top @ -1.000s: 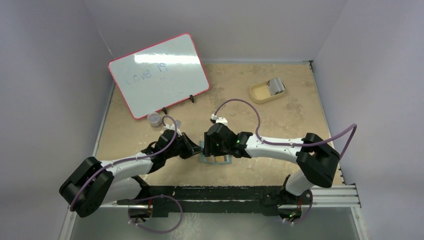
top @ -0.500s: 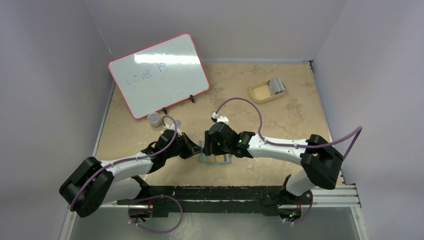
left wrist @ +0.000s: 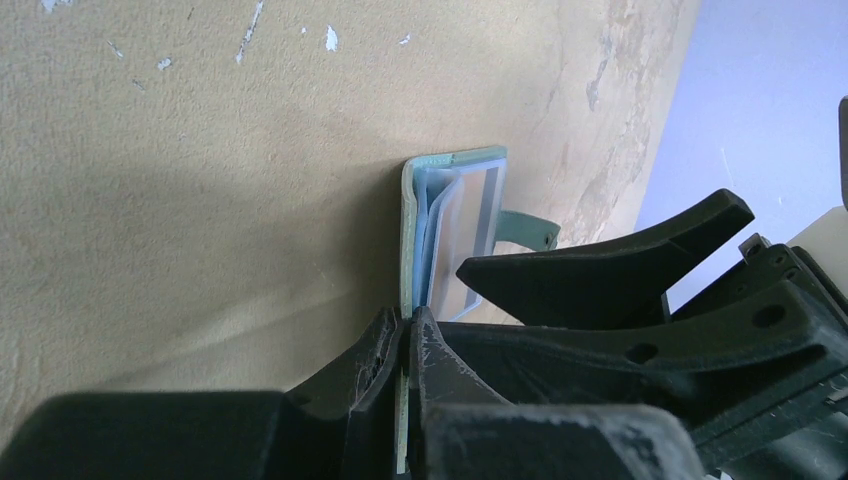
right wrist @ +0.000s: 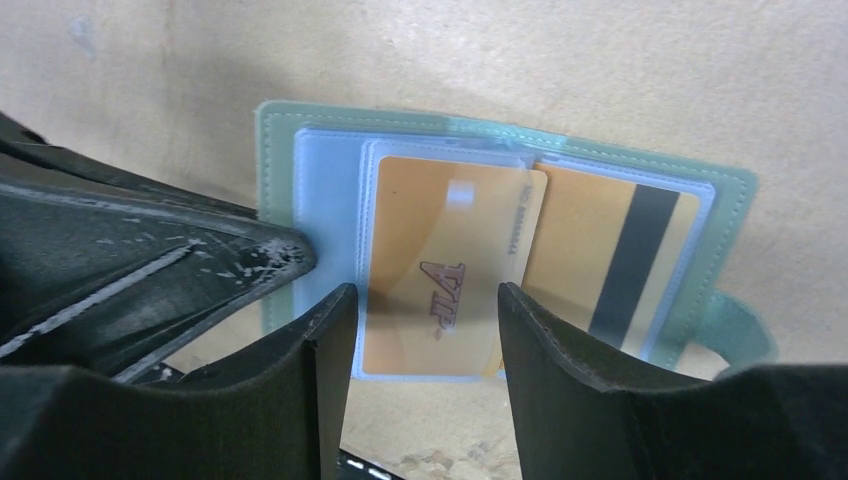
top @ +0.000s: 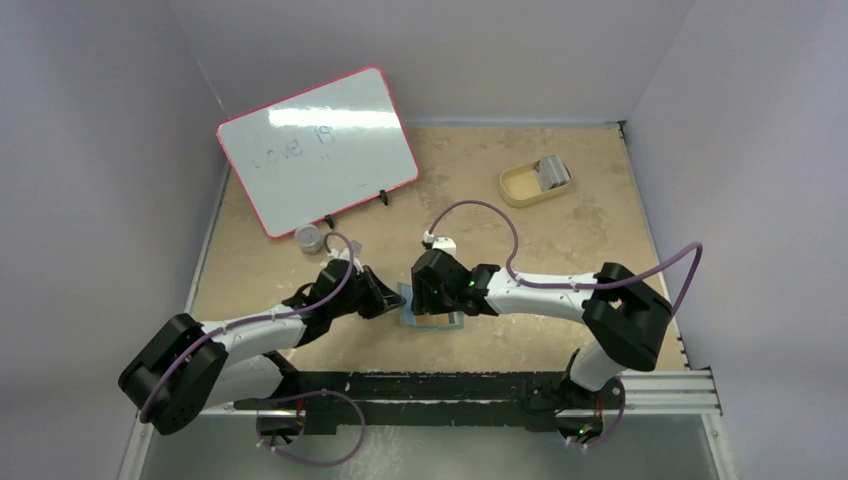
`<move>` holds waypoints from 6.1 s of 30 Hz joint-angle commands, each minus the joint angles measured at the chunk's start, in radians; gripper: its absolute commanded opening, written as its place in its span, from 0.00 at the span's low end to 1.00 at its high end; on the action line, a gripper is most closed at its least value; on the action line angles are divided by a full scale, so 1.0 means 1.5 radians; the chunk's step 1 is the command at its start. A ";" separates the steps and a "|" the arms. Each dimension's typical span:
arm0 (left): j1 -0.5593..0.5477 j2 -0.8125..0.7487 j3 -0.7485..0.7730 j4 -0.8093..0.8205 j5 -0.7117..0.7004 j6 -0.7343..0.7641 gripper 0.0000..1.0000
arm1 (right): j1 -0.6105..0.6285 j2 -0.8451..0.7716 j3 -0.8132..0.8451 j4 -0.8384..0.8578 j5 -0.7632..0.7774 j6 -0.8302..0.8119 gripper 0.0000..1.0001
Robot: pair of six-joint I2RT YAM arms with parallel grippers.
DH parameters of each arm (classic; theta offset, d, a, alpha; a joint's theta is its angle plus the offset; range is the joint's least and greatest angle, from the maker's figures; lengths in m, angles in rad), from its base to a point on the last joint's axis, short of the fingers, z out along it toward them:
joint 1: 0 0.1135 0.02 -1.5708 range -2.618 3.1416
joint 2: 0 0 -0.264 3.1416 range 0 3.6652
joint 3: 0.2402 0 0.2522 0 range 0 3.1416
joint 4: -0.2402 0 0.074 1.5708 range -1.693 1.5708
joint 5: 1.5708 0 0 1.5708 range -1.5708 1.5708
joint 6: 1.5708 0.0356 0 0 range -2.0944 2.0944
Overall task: Put the credit cards into the card holder
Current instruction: Turn over the card slot in the card holder, then pick up the credit card from the storage box.
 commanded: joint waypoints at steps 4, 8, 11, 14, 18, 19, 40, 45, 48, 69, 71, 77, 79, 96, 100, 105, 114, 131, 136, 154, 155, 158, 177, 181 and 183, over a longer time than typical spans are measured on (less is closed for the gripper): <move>-0.003 -0.008 0.034 0.011 0.001 0.020 0.00 | 0.001 -0.019 0.034 -0.097 0.090 0.013 0.54; -0.003 -0.008 0.035 0.005 0.001 0.023 0.00 | 0.002 -0.024 0.036 -0.114 0.105 0.020 0.53; -0.003 -0.012 0.036 -0.001 0.000 0.025 0.00 | 0.001 -0.027 0.037 -0.135 0.120 0.030 0.52; -0.003 -0.017 0.038 -0.012 -0.003 0.029 0.00 | 0.001 -0.036 0.038 -0.158 0.135 0.038 0.51; -0.003 -0.019 0.040 -0.018 -0.006 0.031 0.00 | 0.002 -0.056 0.036 -0.178 0.143 0.045 0.50; -0.003 -0.018 0.041 -0.019 -0.007 0.032 0.00 | 0.001 -0.062 0.034 -0.181 0.143 0.046 0.49; -0.003 0.019 0.078 -0.076 -0.009 0.095 0.00 | 0.000 -0.122 0.001 -0.272 0.165 0.081 0.45; -0.003 0.022 0.084 -0.096 -0.026 0.103 0.02 | -0.016 -0.135 0.008 -0.239 0.162 0.034 0.45; -0.002 0.009 0.101 -0.136 -0.054 0.119 0.15 | -0.046 -0.141 0.029 -0.221 0.161 -0.020 0.45; -0.002 -0.110 0.319 -0.431 -0.069 0.342 0.62 | -0.464 0.043 0.336 -0.106 0.203 -0.482 0.56; -0.003 -0.119 0.326 -0.439 -0.018 0.363 0.66 | -0.490 0.085 0.366 -0.108 0.216 -0.507 0.56; -0.003 -0.147 0.366 -0.529 0.009 0.440 0.70 | -0.561 0.177 0.429 -0.075 0.225 -0.583 0.56; -0.002 -0.160 0.361 -0.536 -0.004 0.448 0.71 | -0.574 0.206 0.455 -0.067 0.229 -0.599 0.57; -0.002 -0.169 0.354 -0.526 0.011 0.455 0.73 | -0.598 0.382 0.646 -0.143 0.209 -0.617 0.68; -0.002 -0.171 0.359 -0.531 0.004 0.456 0.73 | -0.598 0.399 0.638 -0.148 0.235 -0.628 0.65; -0.001 -0.175 0.359 -0.532 0.002 0.456 0.73 | -0.599 0.411 0.634 -0.151 0.278 -0.646 0.60; -0.001 -0.176 0.362 -0.537 -0.016 0.456 0.73 | -0.601 0.410 0.623 -0.130 0.295 -0.660 0.46; -0.001 -0.177 0.362 -0.541 -0.028 0.454 0.73 | -0.601 0.430 0.599 -0.127 0.290 -0.662 0.53; -0.001 -0.170 0.359 -0.541 -0.038 0.451 0.73 | -0.601 0.415 0.582 -0.112 0.316 -0.662 0.47; -0.001 -0.189 0.363 -0.545 -0.046 0.452 0.73 | -0.601 0.386 0.575 -0.107 0.315 -0.679 0.30; -0.001 -0.190 0.363 -0.545 -0.048 0.452 0.73 | -0.601 0.385 0.576 -0.106 0.319 -0.679 0.30; -0.001 -0.192 0.362 -0.544 -0.043 0.452 0.73 | -0.601 0.373 0.575 -0.097 0.320 -0.691 0.29; -0.001 -0.203 0.352 -0.539 -0.042 0.439 0.74 | -0.598 0.370 0.669 -0.188 0.288 -0.644 0.09; -0.001 -0.208 0.352 -0.539 -0.053 0.436 0.74 | -0.586 0.325 0.647 -0.208 0.208 -0.608 0.05; -0.001 -0.208 0.351 -0.534 -0.052 0.432 0.74 | -0.576 0.300 0.621 -0.208 0.173 -0.589 0.03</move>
